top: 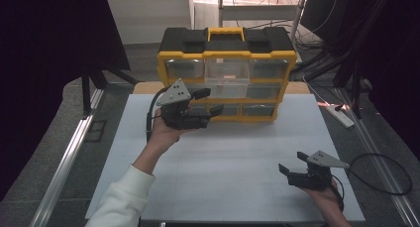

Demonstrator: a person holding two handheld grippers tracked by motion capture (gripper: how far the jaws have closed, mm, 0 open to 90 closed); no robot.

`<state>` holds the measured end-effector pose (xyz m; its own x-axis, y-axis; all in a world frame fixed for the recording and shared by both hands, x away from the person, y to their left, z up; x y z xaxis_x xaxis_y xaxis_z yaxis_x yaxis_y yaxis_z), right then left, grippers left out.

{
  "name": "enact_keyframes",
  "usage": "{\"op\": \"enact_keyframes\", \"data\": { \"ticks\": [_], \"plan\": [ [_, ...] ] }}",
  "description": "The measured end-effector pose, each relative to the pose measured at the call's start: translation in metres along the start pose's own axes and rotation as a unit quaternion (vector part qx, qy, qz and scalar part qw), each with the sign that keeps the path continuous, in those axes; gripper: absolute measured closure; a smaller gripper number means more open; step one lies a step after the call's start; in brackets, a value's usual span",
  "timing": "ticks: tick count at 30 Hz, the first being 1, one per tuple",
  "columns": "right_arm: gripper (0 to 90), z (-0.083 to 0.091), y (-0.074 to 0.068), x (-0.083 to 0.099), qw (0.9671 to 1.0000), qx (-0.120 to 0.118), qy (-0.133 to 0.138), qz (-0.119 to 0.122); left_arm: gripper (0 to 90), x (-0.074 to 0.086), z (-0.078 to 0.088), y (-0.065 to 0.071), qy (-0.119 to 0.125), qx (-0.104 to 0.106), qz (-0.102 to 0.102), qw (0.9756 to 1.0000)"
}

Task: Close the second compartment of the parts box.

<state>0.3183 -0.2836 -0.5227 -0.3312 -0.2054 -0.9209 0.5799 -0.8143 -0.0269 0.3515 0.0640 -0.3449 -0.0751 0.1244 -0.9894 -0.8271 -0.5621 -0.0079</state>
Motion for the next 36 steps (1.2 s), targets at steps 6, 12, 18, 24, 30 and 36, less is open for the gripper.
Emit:
{"op": "enact_keyframes", "data": {
  "ticks": [6,12,18,24,30,36],
  "plan": [
    [14.3,0.0,0.0,0.001,1.0,0.001,-0.001,-0.002,59.6,0.008,0.001,0.0,-0.003,0.004,-0.001,1.0],
    [14.3,0.001,0.0,0.001,1.0,0.001,-0.001,-0.004,89.2,0.011,-0.005,0.0,-0.01,0.001,-0.013,0.9999],
    [14.3,0.001,0.001,0.001,1.0,0.002,-0.001,-0.003,89.3,0.012,-0.018,-0.004,-0.016,-0.012,-0.01,0.9997],
    [14.3,0.002,0.001,0.001,1.0,0.002,-0.001,-0.004,89.2,0.009,-0.035,-0.011,-0.026,-0.025,-0.012,0.9993],
    [14.3,0.002,0.001,0.002,1.0,0.001,-0.001,-0.005,89.2,0.007,-0.052,-0.016,-0.036,-0.031,-0.017,0.9987],
    [14.3,0.003,0.001,0.002,1.0,0.001,0.0,-0.007,89.2,0.008,-0.06,-0.019,-0.038,-0.038,-0.013,0.9984]
  ]
}}
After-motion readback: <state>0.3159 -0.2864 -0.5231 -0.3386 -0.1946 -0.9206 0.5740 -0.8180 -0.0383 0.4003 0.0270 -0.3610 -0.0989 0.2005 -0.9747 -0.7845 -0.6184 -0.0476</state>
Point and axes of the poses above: each handheld gripper's, and its own axes: z roughly backward along the jaws, x roughly out of its underside, y roughly to its right, the point moved 5 cm from there along -z, roughly forward along the jaws, and after that the axes turned 6 degrees about y, right-handed, at the moved point
